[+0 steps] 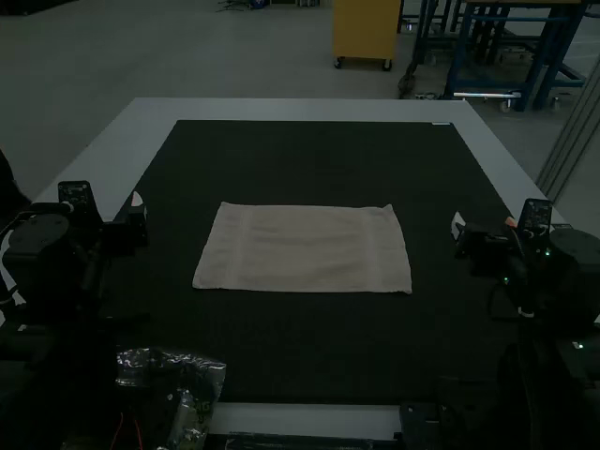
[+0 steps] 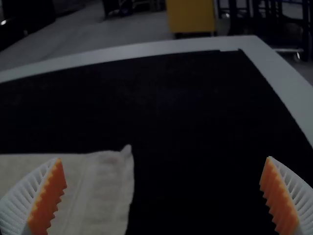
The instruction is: Fold the towel.
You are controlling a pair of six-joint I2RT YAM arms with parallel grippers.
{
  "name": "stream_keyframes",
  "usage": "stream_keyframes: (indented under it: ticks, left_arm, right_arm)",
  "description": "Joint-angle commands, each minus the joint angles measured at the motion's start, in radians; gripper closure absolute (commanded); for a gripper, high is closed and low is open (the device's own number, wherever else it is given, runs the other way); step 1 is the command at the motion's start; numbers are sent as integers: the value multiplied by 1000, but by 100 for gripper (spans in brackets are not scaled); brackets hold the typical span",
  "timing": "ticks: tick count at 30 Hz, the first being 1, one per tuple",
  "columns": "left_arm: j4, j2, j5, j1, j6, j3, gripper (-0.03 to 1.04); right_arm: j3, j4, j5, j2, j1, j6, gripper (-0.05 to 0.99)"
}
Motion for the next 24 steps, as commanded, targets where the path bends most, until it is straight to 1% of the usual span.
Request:
stream_keyframes:
  ticks: [1, 17, 18, 19, 20, 21, 24]
  left_arm:
    - [4, -2, -9, -11, -10, -5, 4]
    - [5, -2, -9, -11, -13, -5, 4]
    - [2, -2, -9, -11, -42, -5, 4]
    - [-11, -2, -9, -11, -97, -5, 4]
    - [-21, -2, -7, -11, -131, -5, 4]
    - [-24, -2, -9, -9, -140, -5, 4]
    - [-16, -2, -9, -4, -128, -5, 4]
  right_arm:
    - [-6, -6, 19, -10, -10, -10, 2]
    - [-6, -6, 19, -10, -9, -10, 2]
    - [-6, -6, 19, -10, -10, -10, 2]
    - [-6, -6, 19, -10, -10, -10, 2]
    - [-6, -6, 19, -10, -9, -10, 2]
    - [-6, -6, 19, -10, -9, -10, 2]
    - [-4, 0, 19, -10, -9, -5, 2]
